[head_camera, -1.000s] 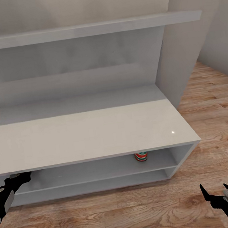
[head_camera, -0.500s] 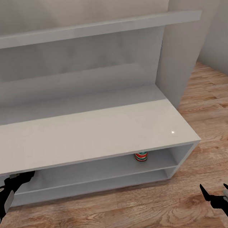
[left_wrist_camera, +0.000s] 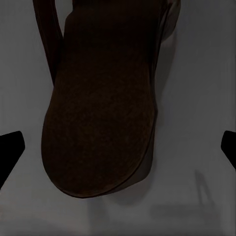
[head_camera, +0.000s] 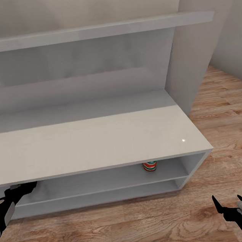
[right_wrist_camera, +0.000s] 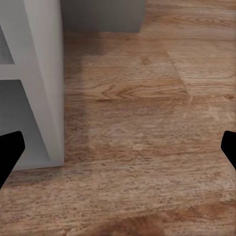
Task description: Pick up the two gym shoes and the two sandals from the corridor floor and place them onto the hallstand (shoe rack) in the corridor, making sure they are on the rack and not on the floor. Arrange them so the two gym shoes are next to each other and the two sandals are next to each other.
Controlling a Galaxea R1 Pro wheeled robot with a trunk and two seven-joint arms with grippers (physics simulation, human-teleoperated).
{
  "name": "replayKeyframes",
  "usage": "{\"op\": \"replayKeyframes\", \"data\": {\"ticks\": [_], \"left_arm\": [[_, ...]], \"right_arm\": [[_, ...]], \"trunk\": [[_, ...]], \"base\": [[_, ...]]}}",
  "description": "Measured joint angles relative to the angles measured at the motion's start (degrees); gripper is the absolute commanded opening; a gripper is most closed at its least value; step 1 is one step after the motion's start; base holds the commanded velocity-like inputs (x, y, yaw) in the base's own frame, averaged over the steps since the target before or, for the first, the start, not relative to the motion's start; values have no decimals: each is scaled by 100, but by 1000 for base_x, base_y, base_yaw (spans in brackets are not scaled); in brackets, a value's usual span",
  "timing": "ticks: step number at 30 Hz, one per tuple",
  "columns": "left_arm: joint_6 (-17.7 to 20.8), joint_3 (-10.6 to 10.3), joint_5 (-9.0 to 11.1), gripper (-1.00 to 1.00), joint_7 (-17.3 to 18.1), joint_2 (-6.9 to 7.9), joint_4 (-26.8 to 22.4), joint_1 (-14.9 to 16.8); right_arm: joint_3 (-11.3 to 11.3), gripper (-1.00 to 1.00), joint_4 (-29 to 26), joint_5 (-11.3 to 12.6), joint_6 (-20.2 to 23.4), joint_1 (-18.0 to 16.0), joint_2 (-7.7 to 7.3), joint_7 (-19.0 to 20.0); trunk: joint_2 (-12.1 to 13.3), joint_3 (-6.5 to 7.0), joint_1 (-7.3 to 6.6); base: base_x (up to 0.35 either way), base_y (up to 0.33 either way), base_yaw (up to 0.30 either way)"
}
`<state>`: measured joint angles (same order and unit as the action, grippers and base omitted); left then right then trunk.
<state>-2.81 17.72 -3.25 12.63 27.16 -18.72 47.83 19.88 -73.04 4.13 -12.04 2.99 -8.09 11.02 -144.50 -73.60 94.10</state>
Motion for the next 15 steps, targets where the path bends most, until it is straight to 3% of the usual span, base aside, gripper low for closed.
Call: {"op": "replayKeyframes", "data": {"ticks": [15], "left_arm": [[-3,0,0,100,2,3,0,-1]], "right_arm": [[2,100,0,0,0,0,0,2]], "trunk": [[0,0,0]], "base": [[0,0,0]]}}
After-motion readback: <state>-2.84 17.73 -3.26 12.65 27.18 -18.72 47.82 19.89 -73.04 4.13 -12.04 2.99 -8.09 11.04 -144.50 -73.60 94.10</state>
